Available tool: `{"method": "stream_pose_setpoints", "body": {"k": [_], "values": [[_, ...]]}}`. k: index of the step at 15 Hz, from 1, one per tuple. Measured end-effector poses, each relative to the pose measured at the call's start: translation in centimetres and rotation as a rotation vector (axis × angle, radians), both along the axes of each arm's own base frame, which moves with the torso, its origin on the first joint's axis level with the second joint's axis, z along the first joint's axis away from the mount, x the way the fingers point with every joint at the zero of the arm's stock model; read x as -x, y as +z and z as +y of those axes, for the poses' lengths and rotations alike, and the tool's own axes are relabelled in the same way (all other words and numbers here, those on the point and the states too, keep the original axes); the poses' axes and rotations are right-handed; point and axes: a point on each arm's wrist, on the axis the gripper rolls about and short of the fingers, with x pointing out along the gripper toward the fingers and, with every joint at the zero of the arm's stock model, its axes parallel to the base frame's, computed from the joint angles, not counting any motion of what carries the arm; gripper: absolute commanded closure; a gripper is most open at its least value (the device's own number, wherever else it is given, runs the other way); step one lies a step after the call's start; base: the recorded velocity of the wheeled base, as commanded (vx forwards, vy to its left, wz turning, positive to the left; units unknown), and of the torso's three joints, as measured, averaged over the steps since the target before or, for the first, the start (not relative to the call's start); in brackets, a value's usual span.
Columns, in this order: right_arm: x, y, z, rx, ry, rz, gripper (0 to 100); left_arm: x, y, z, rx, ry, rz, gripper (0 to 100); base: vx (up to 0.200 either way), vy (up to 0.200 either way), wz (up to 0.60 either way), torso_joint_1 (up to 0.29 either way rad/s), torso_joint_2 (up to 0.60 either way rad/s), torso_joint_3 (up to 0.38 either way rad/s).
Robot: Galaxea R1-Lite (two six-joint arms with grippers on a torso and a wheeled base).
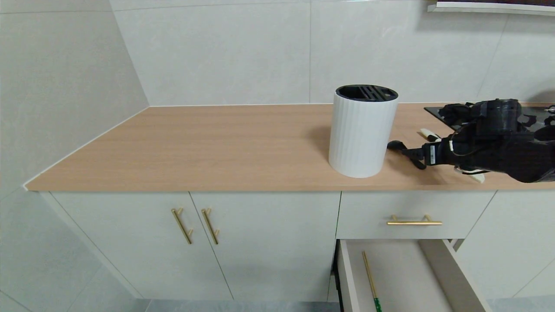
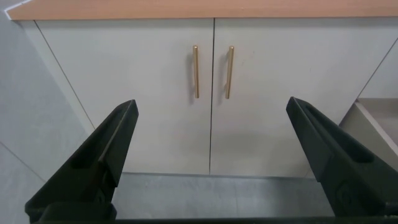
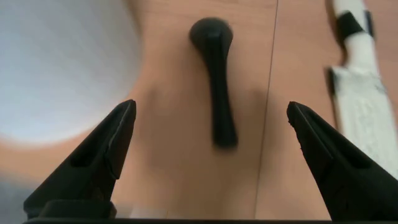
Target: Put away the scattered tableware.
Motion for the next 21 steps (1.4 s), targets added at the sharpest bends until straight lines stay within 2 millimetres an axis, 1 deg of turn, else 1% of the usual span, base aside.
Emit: {"method": "stream_pose_setpoints", "body": {"k": [2,4,6,9,10,15,18,19,21], "values": [[-1.8,-1.4,0.0,0.001,-0.001,0.013,0,0.0,0.0,0.0,0.000,0.000,0.000,0,0.000,0.000,0.00,0.000,0.00,0.000],[-2.9,-2.4,0.1,0.002,-0.002,0.023,0,0.0,0.0,0.0,0.000,0.000,-0.001,0,0.000,0.000,0.00,0.000,0.00,0.000],[-3.7,-3.3,0.1,0.003,-0.005,0.035,0,0.0,0.0,0.0,0.000,0.000,0.000,0,0.000,0.000,0.00,0.000,0.00,0.000],[-4.2,-4.0,0.2,0.006,-0.006,0.041,0,0.0,0.0,0.0,0.000,0.000,0.000,0,0.000,0.000,0.00,0.000,0.00,0.000],[-4.3,-4.1,0.2,0.006,-0.007,0.042,100,0.0,0.0,0.0,0.000,0.000,0.000,0,0.000,0.000,0.00,0.000,0.00,0.000],[-4.3,-4.4,0.3,0.002,-0.005,0.051,100,0.0,0.0,0.0,0.000,-0.001,0.000,0,0.000,0.000,0.00,0.000,0.00,0.000],[-3.9,-4.3,0.2,0.003,-0.024,0.062,100,0.0,0.0,0.0,0.000,0.000,0.000,0,0.000,0.000,0.00,0.000,0.00,0.000],[-3.5,-4.2,0.2,0.004,-0.032,0.068,100,0.0,0.0,0.0,0.000,0.000,0.000,0,0.000,0.000,0.00,0.000,0.00,0.000],[-1.7,-3.8,0.0,-0.018,-0.051,0.092,100,0.0,0.0,0.0,0.000,0.000,0.000,0,0.000,0.000,0.00,0.000,0.00,0.000]]}}
